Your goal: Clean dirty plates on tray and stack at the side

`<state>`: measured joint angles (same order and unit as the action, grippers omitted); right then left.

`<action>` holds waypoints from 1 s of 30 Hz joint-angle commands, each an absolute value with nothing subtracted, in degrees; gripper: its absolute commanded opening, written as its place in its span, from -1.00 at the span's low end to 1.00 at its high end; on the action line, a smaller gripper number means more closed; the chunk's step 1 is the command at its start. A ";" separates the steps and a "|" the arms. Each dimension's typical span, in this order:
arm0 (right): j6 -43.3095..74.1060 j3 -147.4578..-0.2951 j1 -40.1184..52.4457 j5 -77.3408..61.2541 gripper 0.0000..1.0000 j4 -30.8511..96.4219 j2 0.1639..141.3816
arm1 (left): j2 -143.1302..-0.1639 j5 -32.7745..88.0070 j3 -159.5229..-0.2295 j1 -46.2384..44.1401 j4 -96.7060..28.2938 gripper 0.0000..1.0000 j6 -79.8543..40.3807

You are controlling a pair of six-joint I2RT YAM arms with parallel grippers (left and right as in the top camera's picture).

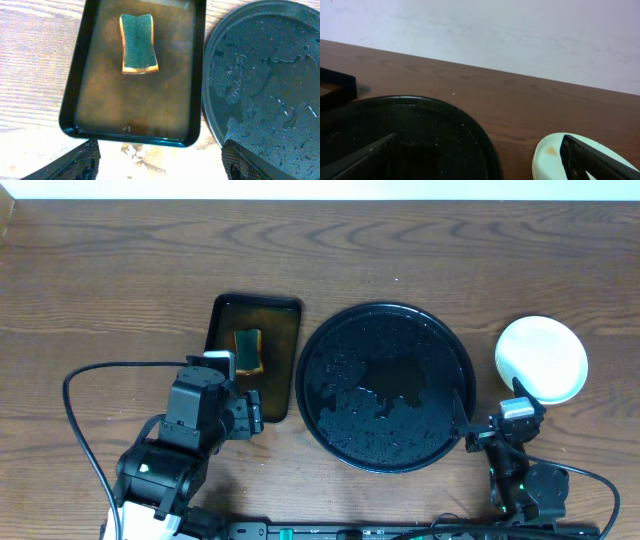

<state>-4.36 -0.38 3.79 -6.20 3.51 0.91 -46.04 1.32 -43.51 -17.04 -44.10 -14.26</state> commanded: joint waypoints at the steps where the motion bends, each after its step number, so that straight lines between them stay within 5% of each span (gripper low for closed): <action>1: -5.21 -0.32 4.19 -5.85 0.99 3.77 0.75 | -46.09 0.82 -43.09 -17.06 -44.05 0.56 -13.34; 21: -5.21 -0.32 4.19 -5.85 0.99 3.77 0.75 | -43.59 0.60 -43.00 -16.51 -46.63 0.57 -13.28; 30: -5.21 -0.32 4.19 -5.85 0.98 3.77 0.75 | -30.41 0.89 -36.88 -7.38 -44.03 0.57 -14.90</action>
